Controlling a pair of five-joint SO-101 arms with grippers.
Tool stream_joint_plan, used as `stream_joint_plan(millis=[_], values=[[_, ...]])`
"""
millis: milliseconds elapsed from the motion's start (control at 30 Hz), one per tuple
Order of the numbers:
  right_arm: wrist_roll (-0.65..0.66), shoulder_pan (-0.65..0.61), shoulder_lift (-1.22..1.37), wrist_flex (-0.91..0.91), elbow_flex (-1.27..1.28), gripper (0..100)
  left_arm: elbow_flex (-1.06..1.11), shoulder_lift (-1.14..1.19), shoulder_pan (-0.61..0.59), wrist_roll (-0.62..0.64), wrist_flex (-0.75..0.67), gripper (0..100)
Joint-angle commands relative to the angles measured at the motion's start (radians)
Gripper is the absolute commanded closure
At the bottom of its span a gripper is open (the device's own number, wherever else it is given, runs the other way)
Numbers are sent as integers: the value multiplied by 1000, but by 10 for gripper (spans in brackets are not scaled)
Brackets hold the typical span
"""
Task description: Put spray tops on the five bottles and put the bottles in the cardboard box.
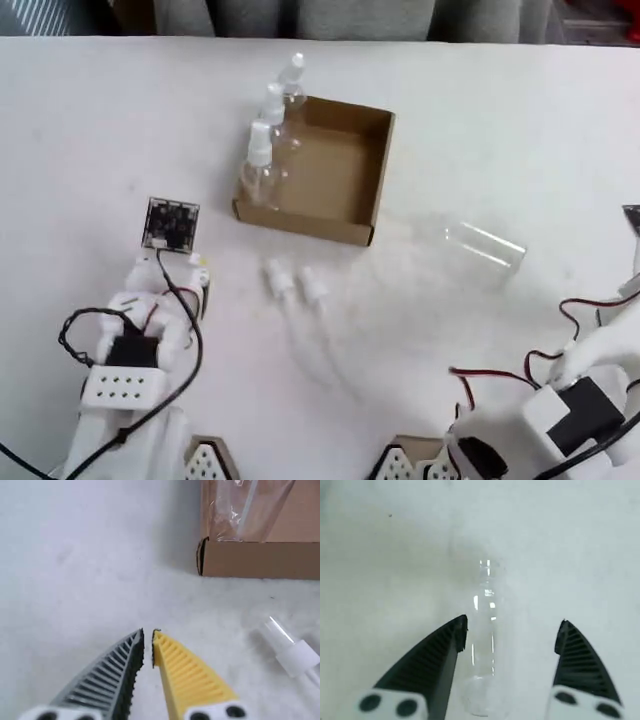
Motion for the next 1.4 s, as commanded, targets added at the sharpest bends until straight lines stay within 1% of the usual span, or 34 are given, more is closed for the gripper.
stream_joint_plan(millis=[0,100,200,467,733,967,1367], values=[[8,22,-22,130,-80,744,-23,-27,13,0,9,943],[9,19,-22,196,-83,744,-23,-27,13,0,9,943],[9,12,-18,205,-83,744,-23,-27,13,0,9,943],[9,-25,13,170,-49,744,-23,-27,13,-2,9,943],[9,-67,90,96,-51,744,-23,-27,13,-2,9,943],[9,-90,156,94,-54,744,-23,-27,13,-3,9,943],[8,-91,242,93,-54,744,-23,-27,13,-3,9,943]])
